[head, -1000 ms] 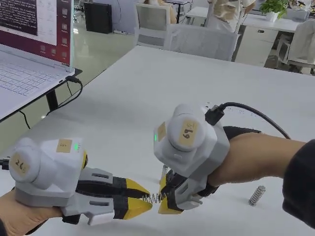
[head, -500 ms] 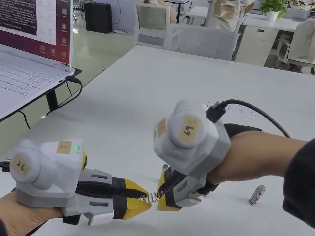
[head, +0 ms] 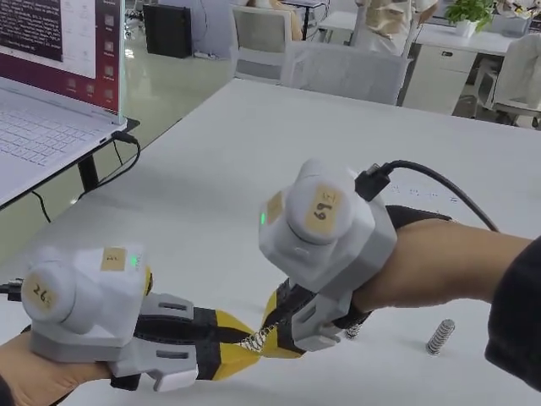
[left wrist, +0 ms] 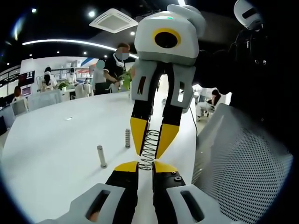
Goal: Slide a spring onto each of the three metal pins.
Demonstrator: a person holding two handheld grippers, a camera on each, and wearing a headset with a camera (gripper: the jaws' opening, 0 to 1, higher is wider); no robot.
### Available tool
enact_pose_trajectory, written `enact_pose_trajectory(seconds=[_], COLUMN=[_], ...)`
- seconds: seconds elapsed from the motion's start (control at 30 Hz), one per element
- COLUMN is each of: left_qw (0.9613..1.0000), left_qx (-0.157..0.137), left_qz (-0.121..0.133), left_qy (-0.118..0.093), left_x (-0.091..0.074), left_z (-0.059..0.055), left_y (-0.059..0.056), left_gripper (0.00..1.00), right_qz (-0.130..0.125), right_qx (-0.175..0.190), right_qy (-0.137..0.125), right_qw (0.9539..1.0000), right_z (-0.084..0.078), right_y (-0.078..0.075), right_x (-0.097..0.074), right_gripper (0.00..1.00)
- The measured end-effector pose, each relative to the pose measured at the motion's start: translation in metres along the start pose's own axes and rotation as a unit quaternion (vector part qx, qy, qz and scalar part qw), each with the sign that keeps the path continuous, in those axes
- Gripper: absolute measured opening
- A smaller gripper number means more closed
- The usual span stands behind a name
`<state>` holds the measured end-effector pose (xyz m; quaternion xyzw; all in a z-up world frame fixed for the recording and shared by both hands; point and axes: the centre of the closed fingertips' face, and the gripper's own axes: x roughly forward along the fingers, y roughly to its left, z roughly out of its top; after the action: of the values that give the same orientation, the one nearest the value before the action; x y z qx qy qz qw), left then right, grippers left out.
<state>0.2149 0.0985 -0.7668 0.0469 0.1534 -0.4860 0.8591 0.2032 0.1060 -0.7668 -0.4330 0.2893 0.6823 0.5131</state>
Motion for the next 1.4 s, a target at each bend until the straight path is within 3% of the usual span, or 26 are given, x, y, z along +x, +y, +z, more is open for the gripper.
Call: enact_pose_trajectory(seconds=[0.67,1.0,1.4], left_qw=[0.9999,0.9999,0.9999], left_qx=[0.006,0.004,0.003], left_qz=[-0.011,-0.011,-0.009], left_qy=[0.003,0.003,-0.003], left_x=[0.0069,0.0050,0.0030], left_z=[0.0012,-0.0004,0.0017], left_y=[-0.0103,-0.0087,-0.0083], left_gripper=[0.02,0.01,0.01], right_qz=[0.003,0.009,0.004], right_qx=[-0.013,-0.010,-0.004], right_qy=[0.008,0.006,0.006], right_qw=[0.9999,0.9999,1.0000], right_z=[0.0041,0.0044,-0.0003], right_y=[0.0061,0.0071,0.0030], right_x=[-0.0016,-0.0001,0.0015], right_gripper=[0.09,0.13,0.11])
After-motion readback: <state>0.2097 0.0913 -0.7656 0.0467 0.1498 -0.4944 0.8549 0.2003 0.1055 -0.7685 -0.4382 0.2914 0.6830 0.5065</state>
